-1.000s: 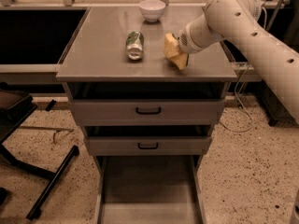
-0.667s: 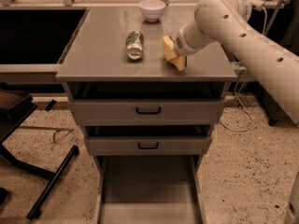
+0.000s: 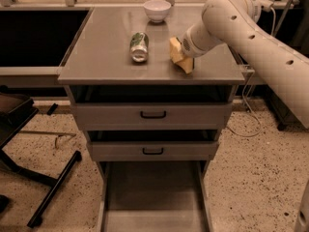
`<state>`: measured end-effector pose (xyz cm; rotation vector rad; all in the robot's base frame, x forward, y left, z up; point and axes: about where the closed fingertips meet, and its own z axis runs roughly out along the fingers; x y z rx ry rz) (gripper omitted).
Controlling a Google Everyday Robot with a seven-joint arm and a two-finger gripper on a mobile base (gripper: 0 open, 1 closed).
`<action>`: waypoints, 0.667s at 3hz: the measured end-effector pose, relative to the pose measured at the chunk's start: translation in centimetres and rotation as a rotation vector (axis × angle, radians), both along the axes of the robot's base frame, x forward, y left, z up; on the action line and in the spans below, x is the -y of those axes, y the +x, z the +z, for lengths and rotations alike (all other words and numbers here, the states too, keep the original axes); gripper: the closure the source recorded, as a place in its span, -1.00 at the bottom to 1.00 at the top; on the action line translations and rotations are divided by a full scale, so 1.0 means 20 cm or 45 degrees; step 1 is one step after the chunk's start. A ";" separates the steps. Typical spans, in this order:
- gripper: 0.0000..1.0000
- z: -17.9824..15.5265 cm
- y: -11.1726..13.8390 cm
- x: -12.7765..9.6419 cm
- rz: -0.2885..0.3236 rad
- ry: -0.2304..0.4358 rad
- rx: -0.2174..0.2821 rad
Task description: Pick sponge from bottom drawer and place on counter
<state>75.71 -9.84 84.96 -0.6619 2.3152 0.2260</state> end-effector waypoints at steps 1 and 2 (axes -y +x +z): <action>-0.30 0.00 0.00 0.00 0.000 0.000 0.000; -0.77 0.00 0.00 0.00 0.000 0.000 0.000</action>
Offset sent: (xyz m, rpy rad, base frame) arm 0.0000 0.0000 0.0000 0.0000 0.0000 0.0000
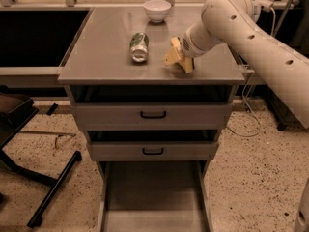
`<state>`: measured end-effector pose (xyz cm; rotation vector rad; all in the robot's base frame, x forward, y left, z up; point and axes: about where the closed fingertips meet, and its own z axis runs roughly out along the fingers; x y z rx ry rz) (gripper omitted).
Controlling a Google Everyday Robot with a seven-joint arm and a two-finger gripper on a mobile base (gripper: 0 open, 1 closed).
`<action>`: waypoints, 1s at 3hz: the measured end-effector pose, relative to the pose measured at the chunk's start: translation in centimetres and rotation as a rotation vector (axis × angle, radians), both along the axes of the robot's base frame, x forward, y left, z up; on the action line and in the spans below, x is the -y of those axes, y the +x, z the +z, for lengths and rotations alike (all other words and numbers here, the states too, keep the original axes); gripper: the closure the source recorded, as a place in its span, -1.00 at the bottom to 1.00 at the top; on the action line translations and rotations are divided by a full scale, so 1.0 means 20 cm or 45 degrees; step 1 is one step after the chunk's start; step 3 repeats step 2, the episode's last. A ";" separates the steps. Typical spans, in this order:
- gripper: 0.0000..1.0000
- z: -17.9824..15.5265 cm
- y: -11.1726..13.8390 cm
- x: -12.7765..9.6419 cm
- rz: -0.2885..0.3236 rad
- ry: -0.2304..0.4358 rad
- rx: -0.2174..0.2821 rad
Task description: Pick sponge from bottom drawer and place on counter
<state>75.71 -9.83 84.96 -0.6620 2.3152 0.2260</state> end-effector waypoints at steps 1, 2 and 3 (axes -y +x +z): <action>-1.00 0.00 0.00 0.00 0.000 0.000 0.000; -1.00 0.00 0.00 0.00 0.000 0.000 0.000; -1.00 0.00 0.00 0.00 0.000 0.000 0.000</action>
Offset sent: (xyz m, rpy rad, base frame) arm 0.0000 0.0000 0.0000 0.0000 0.0000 0.0000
